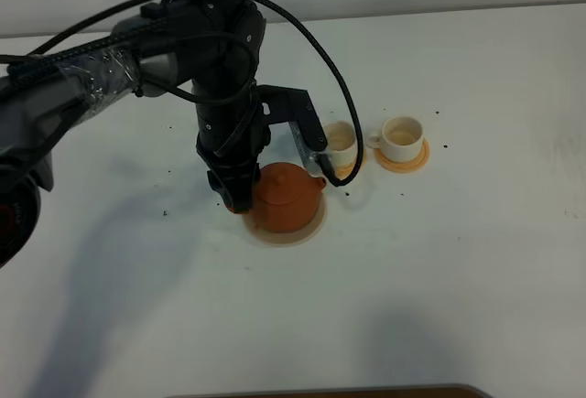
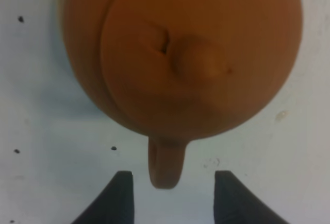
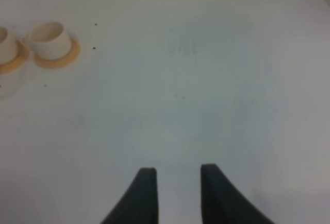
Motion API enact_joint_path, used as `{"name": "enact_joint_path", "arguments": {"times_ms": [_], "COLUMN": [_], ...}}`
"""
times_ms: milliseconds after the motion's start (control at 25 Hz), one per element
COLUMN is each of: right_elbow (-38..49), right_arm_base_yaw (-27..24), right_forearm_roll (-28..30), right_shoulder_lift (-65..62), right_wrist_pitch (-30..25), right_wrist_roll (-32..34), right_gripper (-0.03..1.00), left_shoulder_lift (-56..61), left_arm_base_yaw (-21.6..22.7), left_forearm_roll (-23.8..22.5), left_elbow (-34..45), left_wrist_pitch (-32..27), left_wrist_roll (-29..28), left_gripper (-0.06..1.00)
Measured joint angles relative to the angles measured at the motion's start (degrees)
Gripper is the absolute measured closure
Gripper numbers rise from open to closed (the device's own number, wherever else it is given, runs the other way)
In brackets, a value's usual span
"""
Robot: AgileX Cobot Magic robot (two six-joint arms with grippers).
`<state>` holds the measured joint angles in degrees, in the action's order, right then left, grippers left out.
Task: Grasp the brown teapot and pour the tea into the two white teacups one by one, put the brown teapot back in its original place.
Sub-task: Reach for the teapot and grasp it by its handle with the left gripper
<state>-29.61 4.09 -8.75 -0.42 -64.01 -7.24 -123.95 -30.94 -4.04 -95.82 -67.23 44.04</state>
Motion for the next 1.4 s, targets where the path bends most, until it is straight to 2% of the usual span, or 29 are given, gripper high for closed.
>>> {"name": "enact_joint_path", "arguments": {"times_ms": [680, 1400], "right_elbow": [0.00, 0.00], "right_arm_base_yaw": [0.00, 0.00], "right_forearm_roll": [-0.02, -0.07], "right_shoulder_lift": [0.00, 0.00], "right_wrist_pitch": [0.00, 0.00], "right_wrist_roll": [0.00, 0.00], "right_gripper": [0.73, 0.73], "left_shoulder_lift": [-2.58, -3.33], "left_arm_base_yaw": [0.04, 0.04], "left_forearm_roll": [0.92, -0.63], "left_elbow": [0.18, -0.91], "left_wrist_pitch": [0.00, 0.00], "left_wrist_roll": [2.87, 5.29], "left_gripper": [0.54, 0.54]}}
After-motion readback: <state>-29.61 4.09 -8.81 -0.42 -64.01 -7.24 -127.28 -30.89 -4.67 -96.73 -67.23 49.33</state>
